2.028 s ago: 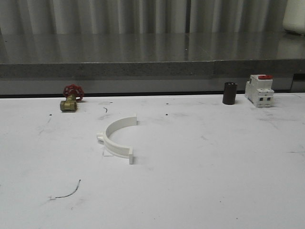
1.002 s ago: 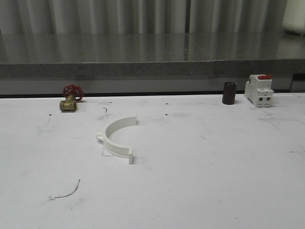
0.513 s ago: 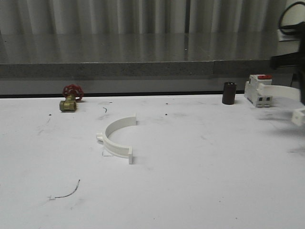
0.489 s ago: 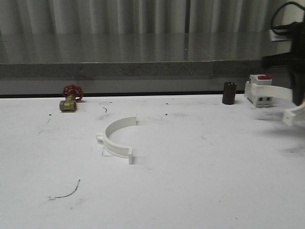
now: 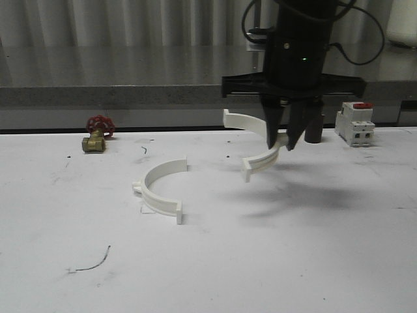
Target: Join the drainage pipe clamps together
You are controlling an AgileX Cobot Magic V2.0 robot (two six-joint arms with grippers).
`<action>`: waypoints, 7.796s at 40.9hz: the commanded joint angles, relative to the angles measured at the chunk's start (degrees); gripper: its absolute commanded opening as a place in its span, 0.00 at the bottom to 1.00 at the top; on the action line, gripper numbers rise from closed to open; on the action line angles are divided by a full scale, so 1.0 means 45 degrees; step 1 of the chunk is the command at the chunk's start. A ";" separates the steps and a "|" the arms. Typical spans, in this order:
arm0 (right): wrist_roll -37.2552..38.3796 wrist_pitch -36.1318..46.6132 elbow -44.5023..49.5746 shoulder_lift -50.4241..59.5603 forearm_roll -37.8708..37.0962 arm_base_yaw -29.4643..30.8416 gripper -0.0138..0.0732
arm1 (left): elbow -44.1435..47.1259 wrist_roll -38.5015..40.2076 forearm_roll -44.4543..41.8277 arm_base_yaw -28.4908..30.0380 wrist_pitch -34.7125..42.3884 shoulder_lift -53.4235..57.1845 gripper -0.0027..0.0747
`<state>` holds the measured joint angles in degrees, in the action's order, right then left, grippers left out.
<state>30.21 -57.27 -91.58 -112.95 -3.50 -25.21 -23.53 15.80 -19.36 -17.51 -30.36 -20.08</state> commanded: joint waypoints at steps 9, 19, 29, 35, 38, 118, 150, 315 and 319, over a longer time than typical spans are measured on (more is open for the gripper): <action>0.0736 0.0991 -0.0291 0.0698 0.0529 -0.0537 0.35 | -0.0338 0.0024 -0.0174 0.0017 0.1035 -0.0073 0.01; 0.0829 0.0744 -0.1005 -0.0182 0.0779 -0.0964 0.35 | -0.0338 0.0024 -0.0174 0.0017 0.1035 -0.0073 0.01; 0.1173 0.0447 -0.1815 -0.1141 0.0779 -0.1084 0.35 | -0.0338 0.0024 -0.0174 0.0017 0.1035 -0.0073 0.01; 0.1187 0.0317 -0.1913 -0.1449 0.0779 -0.1084 0.35 | -0.0338 0.0024 -0.0174 0.0017 0.1035 -0.0073 0.01; 0.1314 0.0317 -0.1913 -0.1509 0.0641 -0.1084 0.35 | -0.0338 0.0024 -0.0174 0.0017 0.1035 -0.0073 0.01; 0.1829 0.0875 -0.1913 -0.2201 0.1183 -0.1084 0.36 | -0.0338 0.0024 -0.0174 0.0017 0.1035 -0.0073 0.01; 0.2497 0.0855 -0.1913 -0.2185 0.1183 -0.1015 0.66 | -0.0338 0.0024 -0.0174 0.0017 0.1035 -0.0073 0.01; -0.5999 0.7131 1.5361 2.3877 -0.0434 0.4692 0.09 | 0.3333 -0.5137 0.5372 0.3689 0.3334 0.4120 0.01; -0.5999 0.7131 1.5361 2.3877 -0.0434 0.4692 0.09 | 0.3938 -0.5292 0.5719 0.3983 0.3453 0.4864 0.01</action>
<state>3.55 -30.16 -21.17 -4.82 -4.60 -4.14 -5.87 -7.09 4.37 -0.33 -20.25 0.00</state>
